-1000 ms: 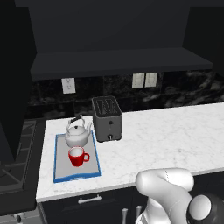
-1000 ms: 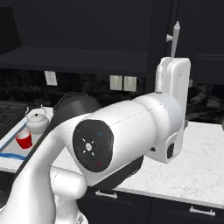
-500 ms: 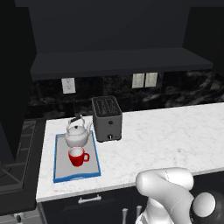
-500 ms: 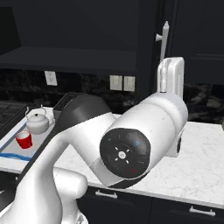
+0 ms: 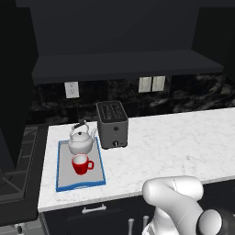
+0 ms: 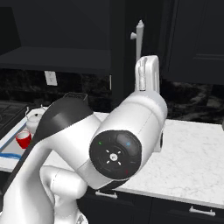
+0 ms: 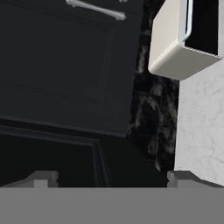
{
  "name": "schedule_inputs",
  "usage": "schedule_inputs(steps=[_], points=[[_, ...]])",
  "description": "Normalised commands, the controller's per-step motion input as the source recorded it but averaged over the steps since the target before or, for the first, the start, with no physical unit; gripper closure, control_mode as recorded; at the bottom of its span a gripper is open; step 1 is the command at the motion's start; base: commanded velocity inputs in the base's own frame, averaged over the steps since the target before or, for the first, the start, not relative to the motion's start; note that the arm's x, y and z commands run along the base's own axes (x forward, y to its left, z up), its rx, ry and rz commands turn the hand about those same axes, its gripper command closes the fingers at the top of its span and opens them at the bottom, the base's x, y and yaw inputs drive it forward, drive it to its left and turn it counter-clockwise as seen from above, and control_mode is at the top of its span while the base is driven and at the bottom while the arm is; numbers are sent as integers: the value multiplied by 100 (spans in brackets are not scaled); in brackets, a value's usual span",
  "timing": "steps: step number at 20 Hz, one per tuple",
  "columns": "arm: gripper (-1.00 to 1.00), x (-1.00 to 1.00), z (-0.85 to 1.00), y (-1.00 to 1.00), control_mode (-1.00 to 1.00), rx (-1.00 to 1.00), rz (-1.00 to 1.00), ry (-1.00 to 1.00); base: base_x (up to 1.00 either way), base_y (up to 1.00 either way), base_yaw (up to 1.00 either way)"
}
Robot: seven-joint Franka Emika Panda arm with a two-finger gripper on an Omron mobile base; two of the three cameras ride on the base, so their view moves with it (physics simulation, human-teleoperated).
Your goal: Pick the kettle from the counter and place it on the tray. Then pick the mug from the cabinet and place it on the tray. Then close the cabinet doors.
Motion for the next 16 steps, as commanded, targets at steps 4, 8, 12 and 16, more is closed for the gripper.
schedule_inputs(steps=[4,8,12,16], points=[[-100,5,-4,52,-100,0,17,0,0,0,0],[-100,16,-6,63,-100,0,21,0,0,0,0],[-100,28,-5,67,-100,0,18,0,0,0,0],[-100,52,0,54,-100,0,15,0,0,0,0]])
